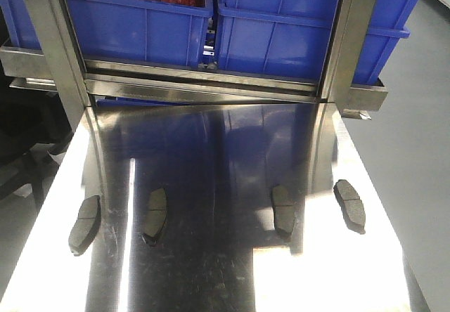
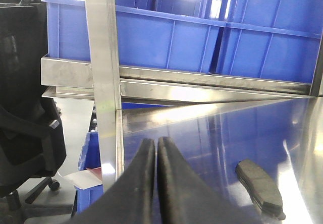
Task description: Move and align brake pads A on conveyor
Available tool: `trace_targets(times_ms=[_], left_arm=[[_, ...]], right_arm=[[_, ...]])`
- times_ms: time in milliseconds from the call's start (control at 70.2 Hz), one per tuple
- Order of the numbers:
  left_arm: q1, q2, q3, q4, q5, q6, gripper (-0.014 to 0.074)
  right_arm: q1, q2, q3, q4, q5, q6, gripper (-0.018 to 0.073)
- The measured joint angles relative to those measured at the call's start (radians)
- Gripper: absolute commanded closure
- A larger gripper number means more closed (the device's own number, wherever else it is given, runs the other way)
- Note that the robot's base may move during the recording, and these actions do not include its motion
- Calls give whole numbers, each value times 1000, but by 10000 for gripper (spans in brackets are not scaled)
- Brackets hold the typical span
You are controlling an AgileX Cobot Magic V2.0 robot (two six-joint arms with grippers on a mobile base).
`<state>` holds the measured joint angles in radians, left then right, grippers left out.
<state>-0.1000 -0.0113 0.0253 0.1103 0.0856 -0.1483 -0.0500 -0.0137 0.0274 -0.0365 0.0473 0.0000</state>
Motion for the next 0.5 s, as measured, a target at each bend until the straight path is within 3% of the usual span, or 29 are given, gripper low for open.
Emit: trace_targets(times_ms=[299, 499], left_arm=[[0, 0, -13, 0, -46, 0, 603], [0, 36, -184, 0, -65, 0, 603]], right_arm=[[0, 0, 0, 0, 0, 0, 567], [0, 0, 0, 0, 0, 0, 567]])
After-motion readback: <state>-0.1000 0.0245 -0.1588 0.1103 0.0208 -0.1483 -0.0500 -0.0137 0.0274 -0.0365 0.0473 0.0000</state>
